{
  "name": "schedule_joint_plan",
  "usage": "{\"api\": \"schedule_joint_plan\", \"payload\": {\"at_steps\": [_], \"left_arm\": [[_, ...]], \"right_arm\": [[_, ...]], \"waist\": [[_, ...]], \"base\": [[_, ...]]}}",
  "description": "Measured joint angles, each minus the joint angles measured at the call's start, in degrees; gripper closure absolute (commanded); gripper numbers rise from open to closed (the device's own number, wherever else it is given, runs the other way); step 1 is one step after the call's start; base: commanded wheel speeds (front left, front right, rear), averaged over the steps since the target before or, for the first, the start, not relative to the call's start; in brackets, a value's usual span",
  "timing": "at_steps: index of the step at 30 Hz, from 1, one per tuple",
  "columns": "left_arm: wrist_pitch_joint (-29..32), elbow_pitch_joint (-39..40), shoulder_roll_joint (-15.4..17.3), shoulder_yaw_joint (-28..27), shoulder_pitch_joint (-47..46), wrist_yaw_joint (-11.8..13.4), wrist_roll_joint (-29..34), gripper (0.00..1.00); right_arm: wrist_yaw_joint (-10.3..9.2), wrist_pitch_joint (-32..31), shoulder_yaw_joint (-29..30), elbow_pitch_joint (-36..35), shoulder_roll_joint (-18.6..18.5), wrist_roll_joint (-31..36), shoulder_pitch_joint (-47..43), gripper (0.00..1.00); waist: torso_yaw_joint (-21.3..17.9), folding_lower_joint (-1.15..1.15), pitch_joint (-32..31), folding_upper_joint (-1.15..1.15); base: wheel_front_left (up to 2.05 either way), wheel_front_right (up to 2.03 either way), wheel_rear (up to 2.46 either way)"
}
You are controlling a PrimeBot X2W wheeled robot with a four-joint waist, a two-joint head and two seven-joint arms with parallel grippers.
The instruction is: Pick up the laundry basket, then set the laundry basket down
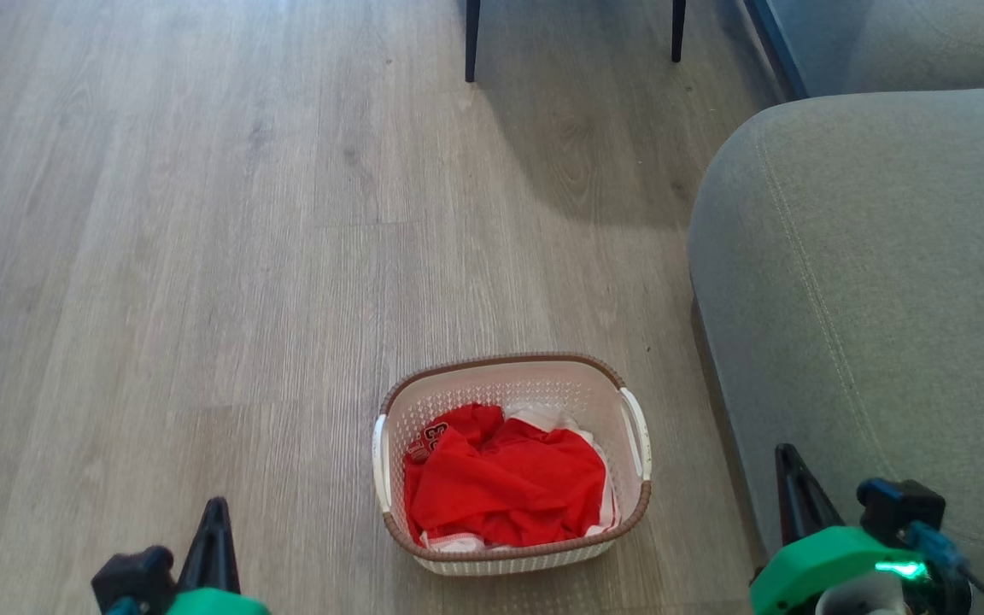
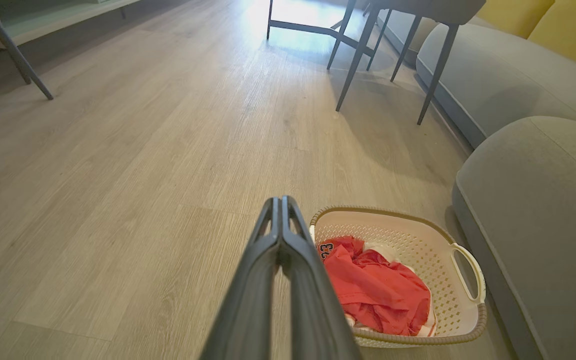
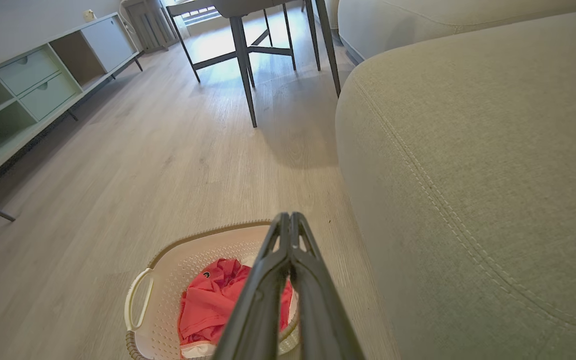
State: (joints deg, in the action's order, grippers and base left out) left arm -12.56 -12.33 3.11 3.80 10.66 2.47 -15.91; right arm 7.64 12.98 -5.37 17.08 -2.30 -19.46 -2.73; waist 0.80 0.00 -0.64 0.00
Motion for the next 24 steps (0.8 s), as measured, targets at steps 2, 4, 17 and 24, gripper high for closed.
{"api": "schedule_joint_plan", "payload": {"at_steps": [2,4,17,24], "left_arm": [[0.4,0.0,0.0,-0.2,-0.1,-0.2,-1.3,1.00],[0.7,0.0,0.0,-0.3,-0.2,-0.4,-2.6,1.00],[3.0,-0.4,0.0,-0.9,-1.8,-1.5,-11.0,1.00],[4.0,-0.9,0.0,-1.3,-2.2,-2.0,-15.6,1.00]], "right_arm": [[0.00,-0.2,0.1,0.0,0.0,-1.3,0.0,1.00],[0.00,-0.6,0.2,0.0,0.0,-2.7,0.0,1.00],[0.00,-2.2,1.3,-0.1,-0.1,-11.1,0.1,1.00],[0.00,-3.3,1.7,-0.1,-0.1,-15.6,0.3,1.00]], "waist": [[0.0,0.00,0.0,0.00],[0.0,0.00,0.0,0.00],[-0.1,0.00,0.1,-0.01],[-0.2,0.00,0.2,-0.01]], "base": [[0.00,0.00,0.00],[0.00,0.00,0.00],[0.00,0.00,0.00],[0.00,0.00,0.00]]}}
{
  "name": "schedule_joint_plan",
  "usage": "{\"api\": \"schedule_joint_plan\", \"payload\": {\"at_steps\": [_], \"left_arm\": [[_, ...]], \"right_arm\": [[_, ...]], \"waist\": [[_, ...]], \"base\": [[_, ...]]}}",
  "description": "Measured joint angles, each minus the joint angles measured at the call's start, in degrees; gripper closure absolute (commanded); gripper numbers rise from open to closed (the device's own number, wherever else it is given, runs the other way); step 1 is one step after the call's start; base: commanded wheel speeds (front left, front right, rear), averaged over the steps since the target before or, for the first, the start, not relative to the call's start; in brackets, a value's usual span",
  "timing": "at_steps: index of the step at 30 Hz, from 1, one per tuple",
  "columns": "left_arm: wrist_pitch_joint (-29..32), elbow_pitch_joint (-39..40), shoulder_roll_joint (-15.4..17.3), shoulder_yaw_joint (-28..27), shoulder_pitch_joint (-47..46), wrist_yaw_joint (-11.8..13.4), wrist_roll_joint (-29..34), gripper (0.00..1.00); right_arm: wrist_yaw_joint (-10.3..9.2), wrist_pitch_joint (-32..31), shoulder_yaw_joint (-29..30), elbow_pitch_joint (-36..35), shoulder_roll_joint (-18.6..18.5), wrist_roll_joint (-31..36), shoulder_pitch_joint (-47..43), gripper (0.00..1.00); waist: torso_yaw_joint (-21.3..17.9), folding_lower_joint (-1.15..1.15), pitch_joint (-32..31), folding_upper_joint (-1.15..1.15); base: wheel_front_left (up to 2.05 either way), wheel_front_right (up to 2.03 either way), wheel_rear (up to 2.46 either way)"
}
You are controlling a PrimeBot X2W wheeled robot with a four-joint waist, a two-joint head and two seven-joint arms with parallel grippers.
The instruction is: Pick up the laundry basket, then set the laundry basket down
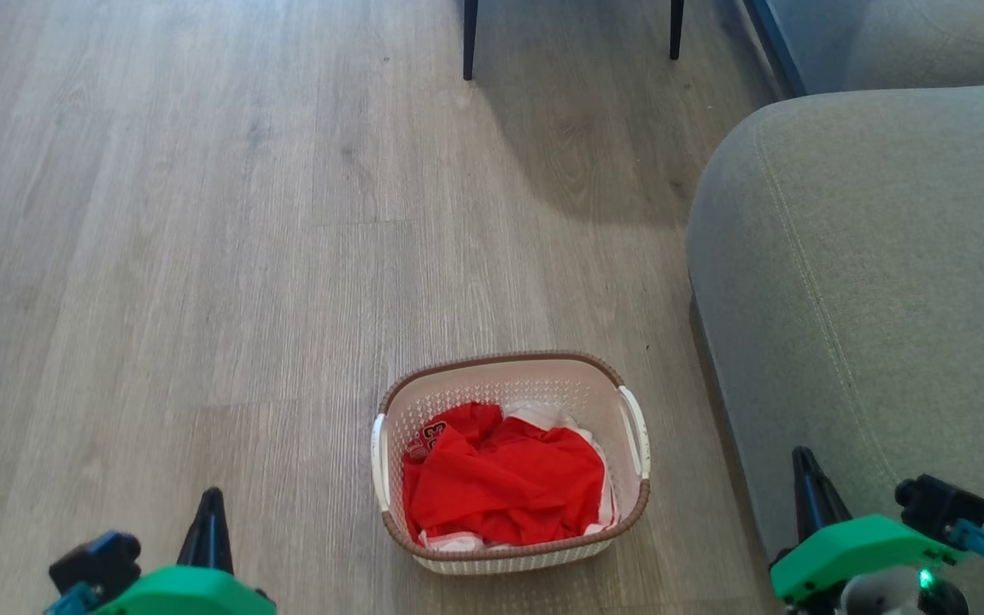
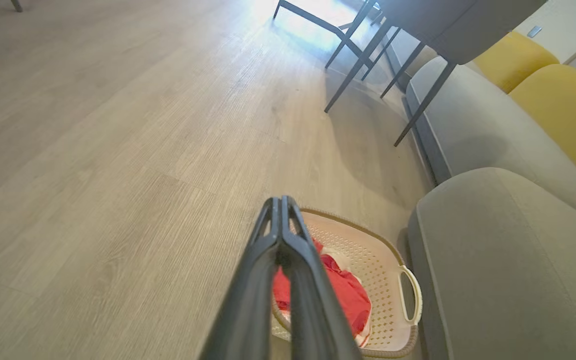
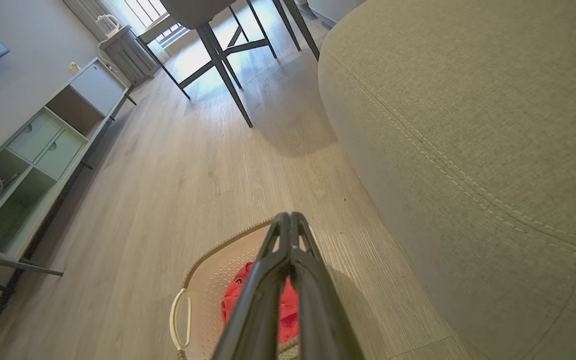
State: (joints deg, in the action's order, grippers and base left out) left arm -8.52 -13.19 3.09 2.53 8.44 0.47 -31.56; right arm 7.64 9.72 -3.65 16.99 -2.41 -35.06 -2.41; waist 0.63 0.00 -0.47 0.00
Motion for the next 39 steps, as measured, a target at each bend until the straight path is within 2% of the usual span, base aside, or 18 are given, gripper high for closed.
{"api": "schedule_joint_plan", "payload": {"at_steps": [39], "left_arm": [[6.0,-0.9,-0.1,-3.1,-4.7,-3.0,-24.8,1.00]], "right_arm": [[-0.01,-5.7,3.6,-0.5,-0.3,-24.2,2.4,1.00]], "waist": [[-0.3,0.00,0.3,0.00]], "base": [[0.00,0.00,0.00]]}}
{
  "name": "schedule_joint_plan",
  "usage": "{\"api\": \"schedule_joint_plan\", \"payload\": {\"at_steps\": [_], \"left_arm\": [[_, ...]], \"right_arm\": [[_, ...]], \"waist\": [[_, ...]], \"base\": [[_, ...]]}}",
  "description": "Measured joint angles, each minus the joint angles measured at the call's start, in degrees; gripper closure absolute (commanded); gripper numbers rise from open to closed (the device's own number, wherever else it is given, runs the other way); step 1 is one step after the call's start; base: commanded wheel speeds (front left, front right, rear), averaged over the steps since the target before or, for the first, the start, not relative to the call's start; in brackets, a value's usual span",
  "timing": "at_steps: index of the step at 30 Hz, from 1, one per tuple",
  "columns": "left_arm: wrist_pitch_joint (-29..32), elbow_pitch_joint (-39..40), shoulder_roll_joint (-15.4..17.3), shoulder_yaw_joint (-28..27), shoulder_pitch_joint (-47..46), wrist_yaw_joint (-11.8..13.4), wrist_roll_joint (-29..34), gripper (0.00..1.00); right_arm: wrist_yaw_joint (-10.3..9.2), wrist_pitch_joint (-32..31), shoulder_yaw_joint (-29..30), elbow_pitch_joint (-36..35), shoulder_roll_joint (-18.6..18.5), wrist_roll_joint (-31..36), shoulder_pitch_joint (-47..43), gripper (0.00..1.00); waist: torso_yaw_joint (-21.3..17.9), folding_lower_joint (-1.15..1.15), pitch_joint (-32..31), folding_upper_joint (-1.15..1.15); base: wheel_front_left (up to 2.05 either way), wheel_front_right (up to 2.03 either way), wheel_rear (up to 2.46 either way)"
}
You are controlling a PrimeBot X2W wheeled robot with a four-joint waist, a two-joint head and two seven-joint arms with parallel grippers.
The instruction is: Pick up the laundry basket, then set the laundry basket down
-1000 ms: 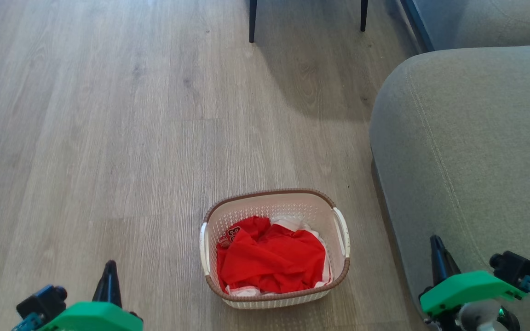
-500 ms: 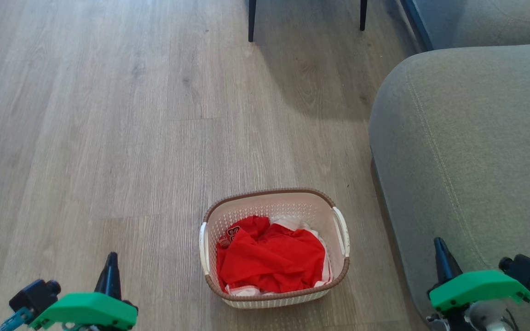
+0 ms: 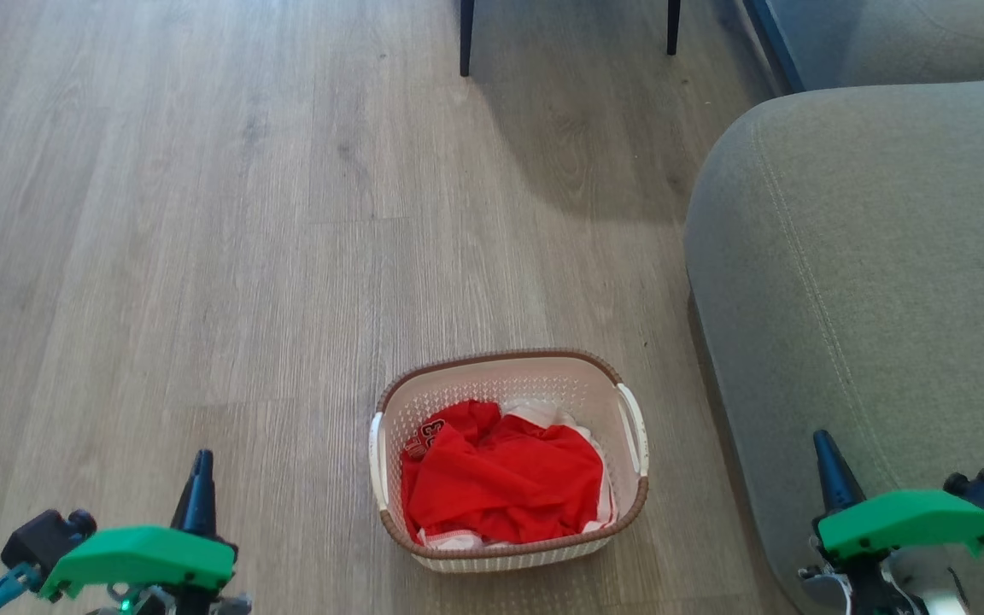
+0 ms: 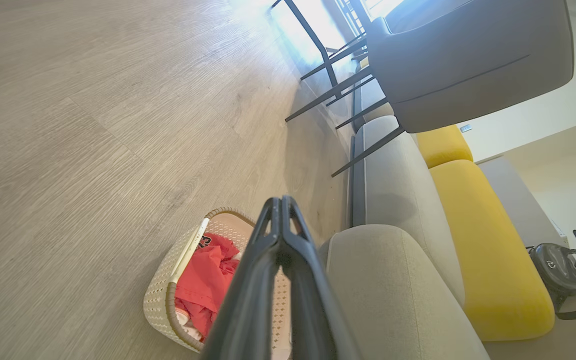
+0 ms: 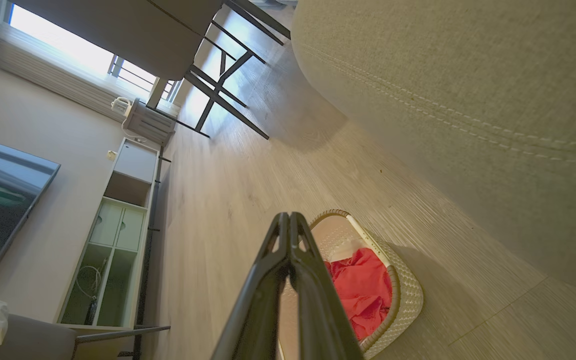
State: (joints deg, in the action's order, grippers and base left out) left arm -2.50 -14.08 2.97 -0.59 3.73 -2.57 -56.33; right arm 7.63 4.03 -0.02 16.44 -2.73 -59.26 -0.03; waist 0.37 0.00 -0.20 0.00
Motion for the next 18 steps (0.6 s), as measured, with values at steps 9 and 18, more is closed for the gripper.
{"api": "schedule_joint_plan", "payload": {"at_steps": [9,18], "left_arm": [[1.5,-0.2,0.0,-0.3,-0.6,-1.0,-5.8,1.00],[3.0,-0.5,-0.1,-1.5,-2.6,-1.5,-12.4,1.00]], "right_arm": [[0.00,-1.5,0.8,0.0,-0.2,-5.7,0.1,1.00],[0.00,-3.0,1.9,-0.1,-0.2,-12.0,1.2,1.00]], "waist": [[-0.1,0.00,0.1,0.00],[-0.1,0.00,0.1,0.00]], "base": [[0.00,0.00,0.00],[0.00,0.00,0.00]]}}
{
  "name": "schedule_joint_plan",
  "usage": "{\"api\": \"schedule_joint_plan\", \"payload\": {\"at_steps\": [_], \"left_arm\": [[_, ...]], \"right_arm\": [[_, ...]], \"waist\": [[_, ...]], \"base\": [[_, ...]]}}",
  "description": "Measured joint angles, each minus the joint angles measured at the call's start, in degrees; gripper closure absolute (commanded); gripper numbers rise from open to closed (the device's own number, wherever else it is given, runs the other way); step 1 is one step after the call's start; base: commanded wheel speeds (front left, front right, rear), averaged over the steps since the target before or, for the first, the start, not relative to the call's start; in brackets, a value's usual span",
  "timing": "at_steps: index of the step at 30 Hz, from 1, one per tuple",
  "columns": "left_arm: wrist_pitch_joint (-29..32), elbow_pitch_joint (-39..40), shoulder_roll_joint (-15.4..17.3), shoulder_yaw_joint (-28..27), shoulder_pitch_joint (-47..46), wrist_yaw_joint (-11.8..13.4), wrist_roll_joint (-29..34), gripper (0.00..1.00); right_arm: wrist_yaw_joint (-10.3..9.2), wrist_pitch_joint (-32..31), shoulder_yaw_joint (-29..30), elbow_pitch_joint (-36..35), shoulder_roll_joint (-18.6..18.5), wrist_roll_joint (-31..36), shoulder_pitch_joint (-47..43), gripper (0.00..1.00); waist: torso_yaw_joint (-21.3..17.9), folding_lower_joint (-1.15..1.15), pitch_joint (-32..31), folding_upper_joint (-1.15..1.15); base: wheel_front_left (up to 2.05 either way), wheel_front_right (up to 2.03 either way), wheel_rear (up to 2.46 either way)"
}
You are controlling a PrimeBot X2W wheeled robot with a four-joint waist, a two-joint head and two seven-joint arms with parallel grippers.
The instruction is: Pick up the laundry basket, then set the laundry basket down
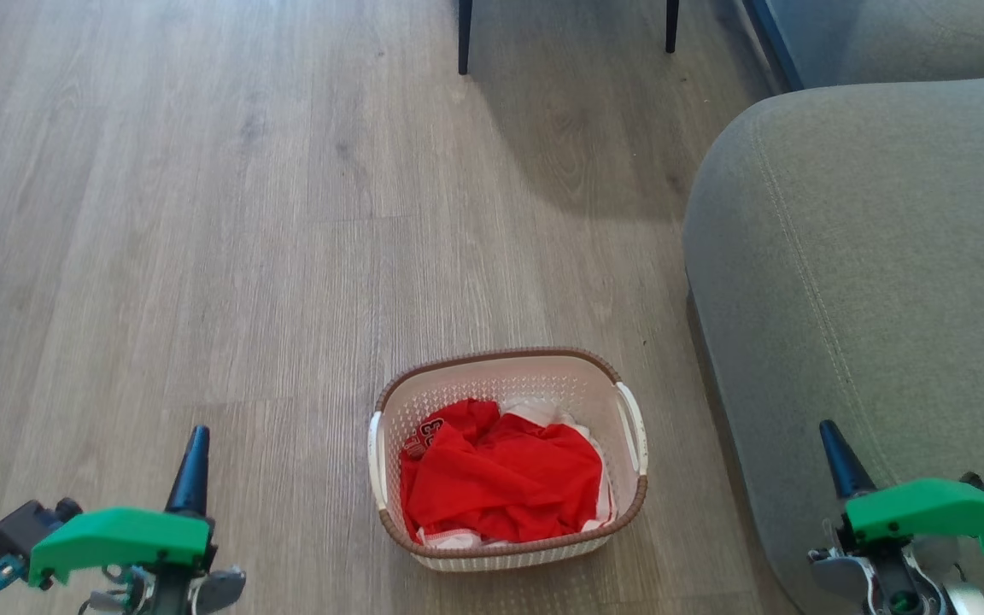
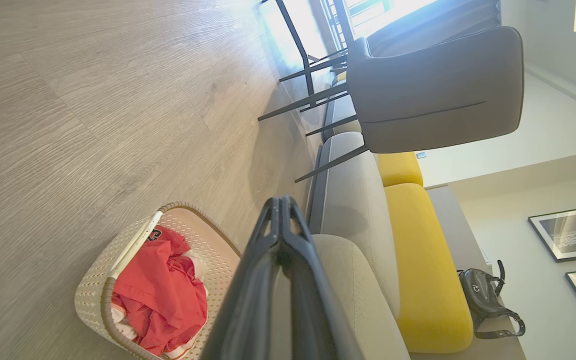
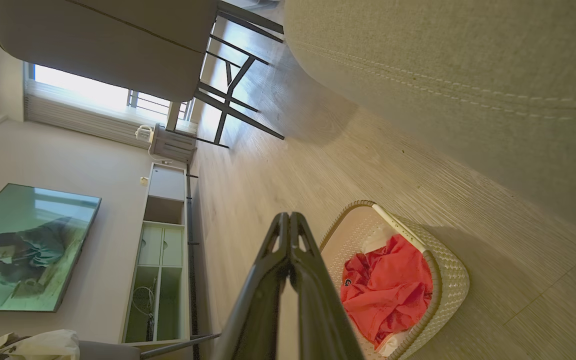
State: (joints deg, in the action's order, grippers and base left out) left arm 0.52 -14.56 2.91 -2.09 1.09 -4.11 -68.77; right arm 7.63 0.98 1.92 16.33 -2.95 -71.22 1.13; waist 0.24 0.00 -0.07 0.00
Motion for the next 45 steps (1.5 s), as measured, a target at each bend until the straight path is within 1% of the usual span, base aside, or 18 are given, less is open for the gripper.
{"api": "schedule_joint_plan", "payload": {"at_steps": [9,15,29,36,45], "left_arm": [[1.5,-0.4,-0.1,-0.4,-0.3,-0.5,-5.9,1.00],[2.5,-0.6,-0.1,-0.7,-1.6,-1.3,-9.9,1.00],[4.5,-1.1,-0.2,-2.0,-2.7,-2.0,-18.4,1.00],[5.6,-1.2,-0.3,-2.3,-4.2,-3.0,-22.8,1.00],[5.7,-1.2,-0.3,-2.3,-4.6,-3.0,-23.2,1.00]], "right_arm": [[0.00,-1.5,0.9,0.0,0.0,-5.6,0.0,1.00],[-0.04,-2.4,1.7,0.0,0.0,-9.3,0.6,1.00],[-0.05,-4.6,3.1,-0.2,0.0,-17.4,1.1,1.00],[-0.05,-5.8,3.8,-0.3,0.0,-21.8,1.4,1.00],[-0.05,-5.9,4.0,-0.3,0.0,-22.1,2.2,1.00]], "waist": [[-0.1,0.00,0.1,0.00],[-0.1,0.00,0.1,0.00],[-0.2,0.00,0.2,0.00],[-0.2,0.00,0.2,0.00],[-0.2,0.00,0.2,0.00]], "base": [[0.00,0.00,0.00],[0.00,0.00,0.00],[0.00,0.00,0.00],[0.00,0.00,0.00],[0.00,0.00,0.00]]}}
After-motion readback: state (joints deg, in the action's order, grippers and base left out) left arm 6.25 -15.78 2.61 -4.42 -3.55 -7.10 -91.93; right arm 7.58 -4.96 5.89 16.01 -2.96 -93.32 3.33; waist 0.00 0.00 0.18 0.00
